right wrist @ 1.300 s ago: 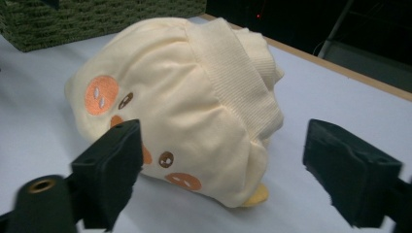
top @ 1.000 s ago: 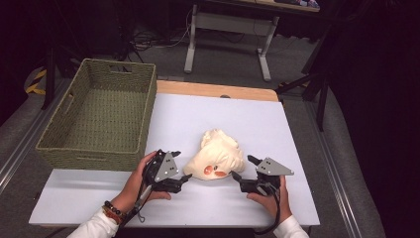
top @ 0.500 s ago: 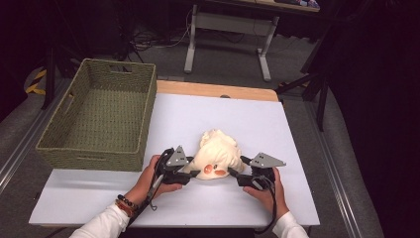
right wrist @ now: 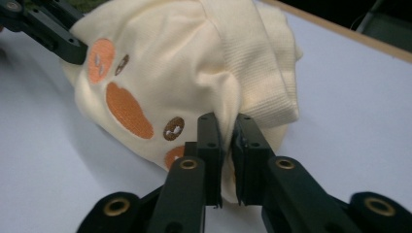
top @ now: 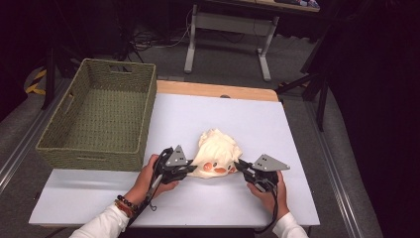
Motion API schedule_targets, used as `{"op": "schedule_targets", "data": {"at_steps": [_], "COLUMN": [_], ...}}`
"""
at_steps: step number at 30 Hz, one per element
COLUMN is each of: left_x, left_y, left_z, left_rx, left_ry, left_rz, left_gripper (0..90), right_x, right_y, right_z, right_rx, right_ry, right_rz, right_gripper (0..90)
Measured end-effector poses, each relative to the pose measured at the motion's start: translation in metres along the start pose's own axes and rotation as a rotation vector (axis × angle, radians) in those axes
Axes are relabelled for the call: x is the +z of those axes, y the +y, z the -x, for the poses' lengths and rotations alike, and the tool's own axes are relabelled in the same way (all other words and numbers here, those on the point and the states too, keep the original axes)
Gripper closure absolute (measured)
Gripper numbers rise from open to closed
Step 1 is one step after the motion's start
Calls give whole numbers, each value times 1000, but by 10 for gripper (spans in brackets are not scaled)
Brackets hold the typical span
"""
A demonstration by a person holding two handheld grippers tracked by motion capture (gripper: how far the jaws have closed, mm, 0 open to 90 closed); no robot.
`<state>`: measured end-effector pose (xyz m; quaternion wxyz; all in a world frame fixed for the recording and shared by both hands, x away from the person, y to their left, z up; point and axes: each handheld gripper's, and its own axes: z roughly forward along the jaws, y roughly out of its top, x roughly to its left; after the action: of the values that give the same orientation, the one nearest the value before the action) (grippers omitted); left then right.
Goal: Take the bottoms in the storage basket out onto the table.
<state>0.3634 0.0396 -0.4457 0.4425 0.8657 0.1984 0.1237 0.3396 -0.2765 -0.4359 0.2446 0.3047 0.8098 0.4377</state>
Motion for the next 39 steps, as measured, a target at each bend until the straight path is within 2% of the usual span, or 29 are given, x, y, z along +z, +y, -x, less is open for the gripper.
{"op": "schedule_targets", "data": {"at_steps": [2, 7, 12, 18, 24, 27, 29, 32, 34, 36, 37, 39], "left_x": [-6, -21, -27, -36, -36, -42, -44, -43, -37, -31, -27, -19], "left_y": [1, 3, 2, 8, 10, 12, 12, 10, 8, 6, 6, 6], "left_z": [1, 5, 11, 24, 33, 33, 32, 26, 20, 14, 10, 2], "left_rx": [4, 41, 69, 103, 141, 133, 134, 106, 103, 85, 71, 37], "left_ry": [10, 35, 25, 6, 7, 11, 45, 77, 124, 128, 127, 126], "left_rz": [26, 37, 28, 46, 48, 82, 88, 97, 73, 73, 69, 60], "left_gripper": [783, 845, 858, 859, 853, 835, 815, 751, 684, 629, 597, 549], "right_x": [-4, -7, -9, -18, -21, -22, -22, -22, -22, -21, -21, -21], "right_y": [3, 3, 5, 7, 7, 7, 6, 5, 4, 3, 2, 0], "right_z": [-1, -4, -8, -9, -8, -7, -7, -7, -7, -8, -8, -6], "right_rx": [-4, -20, -15, -36, -36, -27, -29, -31, -27, -30, -32, -9], "right_ry": [-1, 10, 13, -26, -48, -56, -62, -78, -82, -83, -95, -80], "right_rz": [18, 23, 45, 74, 85, 91, 89, 88, 85, 82, 81, 75], "right_gripper": [881, 883, 885, 896, 898, 898, 898, 897, 892, 876, 825, 772]}}
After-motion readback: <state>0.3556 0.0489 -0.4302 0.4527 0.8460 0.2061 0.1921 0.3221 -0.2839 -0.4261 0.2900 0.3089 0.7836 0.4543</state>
